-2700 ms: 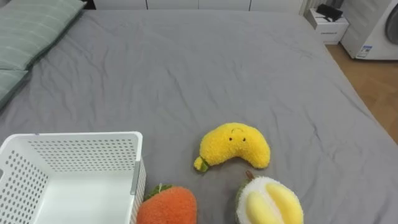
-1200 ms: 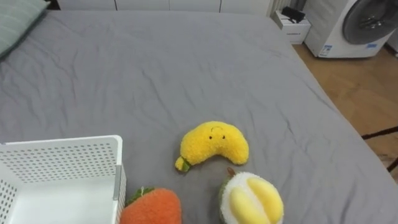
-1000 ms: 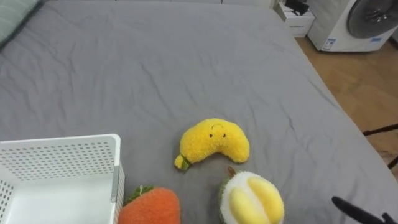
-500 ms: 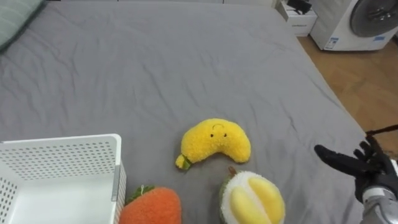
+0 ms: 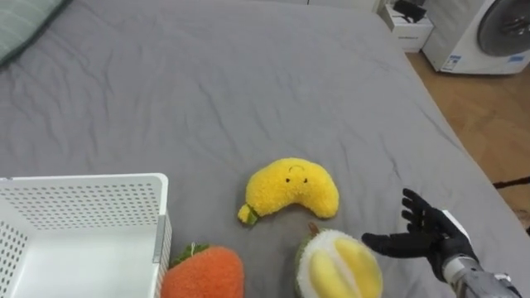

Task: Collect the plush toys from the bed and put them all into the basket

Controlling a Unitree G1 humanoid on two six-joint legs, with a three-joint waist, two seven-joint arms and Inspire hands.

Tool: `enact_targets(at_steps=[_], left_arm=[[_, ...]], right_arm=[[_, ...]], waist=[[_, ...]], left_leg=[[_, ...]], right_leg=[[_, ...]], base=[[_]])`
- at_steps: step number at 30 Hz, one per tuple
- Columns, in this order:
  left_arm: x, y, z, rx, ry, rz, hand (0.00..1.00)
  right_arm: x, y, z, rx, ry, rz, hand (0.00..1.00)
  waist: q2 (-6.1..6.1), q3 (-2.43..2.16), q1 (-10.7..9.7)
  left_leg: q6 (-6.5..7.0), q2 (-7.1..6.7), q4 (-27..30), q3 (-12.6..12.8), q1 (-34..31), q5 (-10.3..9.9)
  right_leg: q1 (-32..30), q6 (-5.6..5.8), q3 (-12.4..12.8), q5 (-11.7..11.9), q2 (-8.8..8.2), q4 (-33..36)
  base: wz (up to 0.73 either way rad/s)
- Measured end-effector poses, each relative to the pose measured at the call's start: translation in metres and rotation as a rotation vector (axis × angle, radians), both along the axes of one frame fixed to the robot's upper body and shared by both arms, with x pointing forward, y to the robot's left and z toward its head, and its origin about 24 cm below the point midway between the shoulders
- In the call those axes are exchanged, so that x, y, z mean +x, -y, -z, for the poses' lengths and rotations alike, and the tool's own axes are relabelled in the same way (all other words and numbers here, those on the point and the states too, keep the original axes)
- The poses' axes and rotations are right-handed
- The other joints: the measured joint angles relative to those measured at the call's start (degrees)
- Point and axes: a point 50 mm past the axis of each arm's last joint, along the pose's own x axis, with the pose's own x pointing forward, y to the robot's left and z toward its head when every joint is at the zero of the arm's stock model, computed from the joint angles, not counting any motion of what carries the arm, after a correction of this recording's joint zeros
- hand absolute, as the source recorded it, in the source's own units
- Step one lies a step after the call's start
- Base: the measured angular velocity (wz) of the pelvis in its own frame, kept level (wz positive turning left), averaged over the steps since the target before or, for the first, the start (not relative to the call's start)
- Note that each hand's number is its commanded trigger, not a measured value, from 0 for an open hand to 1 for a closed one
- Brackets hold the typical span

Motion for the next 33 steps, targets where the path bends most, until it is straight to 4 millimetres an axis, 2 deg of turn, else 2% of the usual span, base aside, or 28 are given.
enact_targets(at_steps=[4, 9, 11, 25, 28, 29, 30, 32, 33], left_arm=[[-0.001, 0.000, 0.000, -0.005, -0.003, -0.014, 0.00], [0.002, 0.001, 0.001, -0.011, -0.001, -0.019, 0.00], [0.001, 0.001, 0.001, -0.015, -0.008, -0.026, 0.00], [0.010, 0.000, 0.000, -0.022, -0.008, -0.008, 0.00], [0.011, 0.000, 0.000, -0.021, -0.009, 0.003, 0.00], [0.011, 0.000, 0.000, -0.020, -0.010, 0.003, 0.00], [0.011, 0.000, 0.000, -0.020, -0.009, 0.003, 0.00], [0.015, 0.001, 0.000, -0.021, -0.003, 0.010, 0.00], [0.015, 0.001, 0.000, -0.021, -0.003, 0.010, 0.00]], right_arm=[[-0.012, -0.003, 0.017, -0.044, -0.126, -0.087, 0.00], [-0.027, 0.000, 0.032, -0.108, -0.281, -0.183, 0.00], [-0.034, 0.001, 0.038, -0.120, -0.336, -0.208, 0.00], [-0.041, -0.006, 0.046, -0.084, -0.402, -0.213, 0.00], [-0.042, -0.007, 0.047, -0.087, -0.408, -0.212, 0.47], [-0.042, -0.008, 0.047, -0.096, -0.407, -0.211, 0.69], [-0.041, -0.008, 0.048, -0.100, -0.407, -0.211, 0.77], [-0.041, -0.010, 0.048, -0.123, -0.406, -0.218, 1.00], [-0.041, -0.011, 0.049, -0.127, -0.406, -0.221, 1.00]], waist=[[0.00, 0.01, 0.3], [-0.03, 0.02, 1.8], [0.03, 0.25, 2.6], [-0.44, 0.12, 3.2], [-0.39, 0.12, 3.5], [-0.35, 0.13, 3.6], [-0.33, 0.14, 3.6], [-0.26, 0.16, 3.5], [-0.24, 0.17, 3.5]], left_leg=[[0.00, 0.00, -0.3, -0.1, -0.1, 0.0], [-0.02, -0.01, -0.1, 0.0, 0.3, 0.0], [-0.02, -0.02, -0.2, 0.0, 1.0, 0.0], [-0.04, -0.16, -0.1, -1.0, 0.7, 0.0], [-0.08, -0.12, -0.1, -1.2, 0.5, 0.0], [-0.12, -0.10, -0.1, -1.2, 0.5, 0.1], [-0.13, -0.10, -0.1, -1.2, 0.5, 0.1], [-0.14, -0.09, -0.1, -1.3, 0.6, 0.1], [-0.14, -0.09, -0.2, -1.4, 0.6, 0.1]], right_leg=[[-0.1, 0.00, -0.1, 0.0, -0.04, 0.0], [0.1, 0.00, -0.2, 0.0, -0.06, 0.0], [0.7, 0.00, -0.3, 0.0, -0.05, -0.2], [0.8, -0.07, -1.2, 0.0, -0.05, -1.1], [0.9, -0.06, -1.8, 0.0, -0.09, -1.0], [1.1, -0.07, -1.9, 0.0, -0.08, -1.0], [1.1, -0.07, -1.9, 0.0, -0.07, -1.0], [1.5, -0.07, -2.0, 0.0, -0.07, -1.0], [1.6, -0.07, -2.0, 0.0, -0.07, -1.0]], base=[[0.00], [0.00], [0.00], [0.02], [0.03], [0.00], [0.00], [0.02], [0.04]])
